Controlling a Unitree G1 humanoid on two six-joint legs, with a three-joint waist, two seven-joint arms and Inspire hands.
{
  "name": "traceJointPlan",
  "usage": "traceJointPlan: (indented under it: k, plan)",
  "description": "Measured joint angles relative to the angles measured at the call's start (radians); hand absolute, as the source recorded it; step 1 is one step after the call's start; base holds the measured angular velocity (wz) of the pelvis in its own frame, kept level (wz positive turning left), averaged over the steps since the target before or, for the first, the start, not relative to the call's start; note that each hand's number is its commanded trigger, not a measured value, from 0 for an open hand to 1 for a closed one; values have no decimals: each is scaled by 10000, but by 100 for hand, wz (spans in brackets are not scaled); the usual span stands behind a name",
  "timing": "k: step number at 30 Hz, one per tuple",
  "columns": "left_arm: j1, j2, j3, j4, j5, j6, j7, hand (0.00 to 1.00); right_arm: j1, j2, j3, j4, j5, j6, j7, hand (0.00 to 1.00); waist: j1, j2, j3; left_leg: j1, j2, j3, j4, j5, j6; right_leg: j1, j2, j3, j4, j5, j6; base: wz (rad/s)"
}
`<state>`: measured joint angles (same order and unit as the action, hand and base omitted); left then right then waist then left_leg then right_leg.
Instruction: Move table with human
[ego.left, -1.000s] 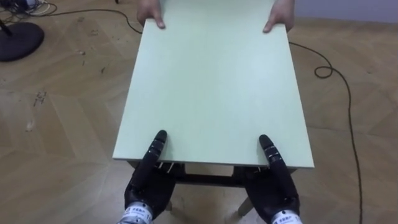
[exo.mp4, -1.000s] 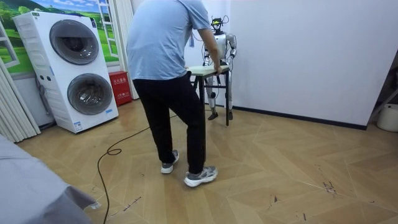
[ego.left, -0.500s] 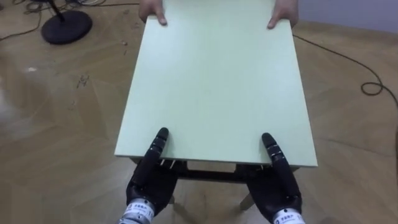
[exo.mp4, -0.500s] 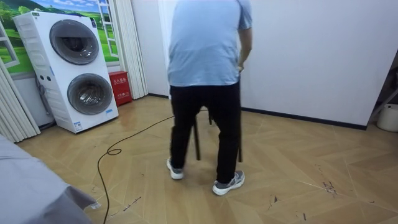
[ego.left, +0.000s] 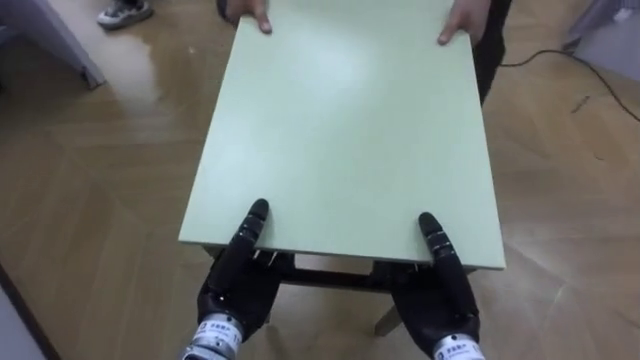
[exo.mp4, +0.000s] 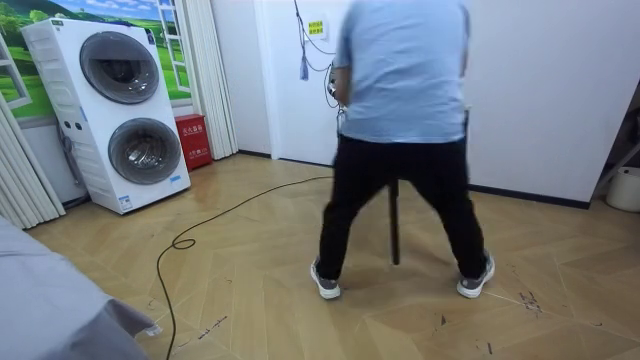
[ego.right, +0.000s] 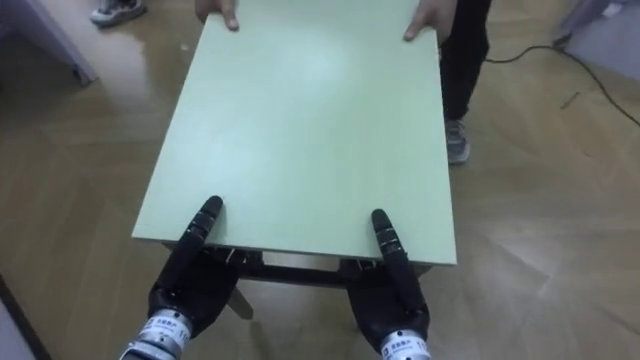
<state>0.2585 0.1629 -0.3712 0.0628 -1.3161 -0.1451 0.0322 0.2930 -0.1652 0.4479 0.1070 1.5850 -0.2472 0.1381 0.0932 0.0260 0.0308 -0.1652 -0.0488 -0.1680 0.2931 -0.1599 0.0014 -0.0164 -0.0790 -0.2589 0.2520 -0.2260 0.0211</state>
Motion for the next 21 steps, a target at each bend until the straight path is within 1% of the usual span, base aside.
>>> traceJointPlan:
  k: [2, 3, 4, 5, 6, 7, 8, 9, 10, 11, 12, 14, 15, 16, 17, 18, 19, 20, 21]
  plan:
    - [88, 5, 113, -49, -17, 93, -67, 100, -12, 3, 14, 0, -3, 60, 0, 100, 111, -50, 2, -22, 5, -11, 2, 12, -19, 148, 31, -206, -116, 1, -1, 50]
    - [108, 8, 138, -51, -15, 108, -85, 100, -16, 0, -16, 7, -3, 96, 16, 100, 233, -85, -10, -55, 0, -89, 7, 22, -36, 217, 60, -256, -170, 0, -1, 48]
    - [139, 15, 154, -81, -16, 108, -118, 100, -36, -5, -27, 12, -9, 103, 25, 100, 238, -88, -12, -95, -12, -170, 17, 34, -55, 238, 67, -372, -170, 1, -1, 63]
    - [174, 51, 153, -151, -42, 143, -140, 100, -42, -105, -93, 19, -26, 173, 62, 100, 171, -85, -12, -221, -44, -287, 111, 50, -76, 306, 77, -720, -170, 0, -1, 91]
    - [172, 67, 150, -153, -50, 218, -165, 100, -37, -102, -130, 32, 18, 236, 73, 100, 79, -79, -16, -350, -51, -273, 205, 68, -89, 406, 110, -1053, -154, 0, -2, 101]
    - [171, 71, 143, -161, -45, 227, -176, 100, -35, -110, -155, 32, 21, 265, 90, 100, -15, -80, -15, -402, -50, -253, 236, 91, -88, 448, 124, -1186, -154, 0, -2, 117]
    - [165, 59, 129, -165, -45, 228, -182, 100, -34, -105, -223, 32, -16, 293, 127, 100, -210, -79, -16, -530, -85, -121, 287, 223, -37, 554, 132, -1436, -154, -2, -5, 122]
    - [162, 27, 122, -164, -45, 230, -182, 100, -30, -100, -288, 33, -90, 300, 153, 100, -391, -77, -14, -626, -85, 343, 256, 387, 76, 644, 133, -1568, -157, -8, -12, 124]
    - [158, 25, 113, -164, -46, 236, -182, 100, -21, -107, -328, 35, -132, 310, 152, 100, -461, -75, -14, -646, -86, 551, 243, 452, 134, 683, 138, -1577, -153, -17, -25, 109]
    - [158, 23, 116, -165, -55, 234, -182, 100, -10, -100, -361, 35, -168, 348, 152, 100, -555, -66, -13, -663, -101, 641, 241, 522, 171, 708, 175, -1508, -143, -59, -71, 79]
    - [158, 31, 126, -169, -55, 218, -182, 100, -6, -83, -367, 35, -198, 373, 150, 100, -519, -45, -9, -686, -129, 541, 254, 547, 143, 741, 240, -1282, -158, -83, -111, 63]
    - [159, 36, 136, -169, -55, 218, -182, 100, -6, -81, -383, 35, -215, 402, 150, 100, -341, 39, -2, -734, -184, 427, 248, 612, 94, 861, 316, -1142, -349, -83, -115, 39]
    - [167, 20, 135, -169, -52, 218, -182, 100, -11, -82, -410, 36, -230, 422, 142, 100, -330, 96, -9, -804, -200, 552, 208, 702, 103, 940, 340, -1214, -491, -81, -118, 50]
    - [162, -13, 137, -169, -44, 218, -183, 100, -20, -93, -425, 35, -232, 426, 141, 100, -365, 124, -14, -860, -200, 772, 143, 804, 144, 1001, 340, -1305, -544, -81, -119, 87]
    - [131, -118, 157, -166, 33, 224, -180, 100, -43, -122, -474, 34, -232, 437, 141, 100, -579, 163, -9, -994, -163, 1554, 15, 1067, 377, 1037, 336, -1566, -667, -80, -122, 114]
    - [111, -148, 171, -167, 121, 250, -180, 100, -44, -99, -539, 26, -231, 452, 142, 100, -710, 183, -15, -1056, -85, 2387, -181, 1241, 564, 1042, 333, -1644, -680, -133, -209, 112]
    - [110, -170, 191, -166, 122, 273, -180, 100, -47, -91, -577, 26, -234, 496, 142, 100, -700, 181, -15, -1057, -51, 2615, -283, 1322, 594, 1031, 326, -1662, -688, -147, -229, 72]
    - [133, -185, 223, -166, 114, 310, -179, 100, -83, -99, -633, 19, -302, 573, 127, 100, -576, 182, -15, -1052, -99, 2633, -469, 1444, 566, 1004, 305, -1753, -728, -149, -225, 34]
    - [181, -259, 271, -167, 92, 316, -180, 100, -121, -109, -728, -39, -455, 698, 6, 100, -498, 185, -17, -1043, -204, 2537, -683, 1572, 528, 1013, 288, -1911, -863, -153, -219, 25]
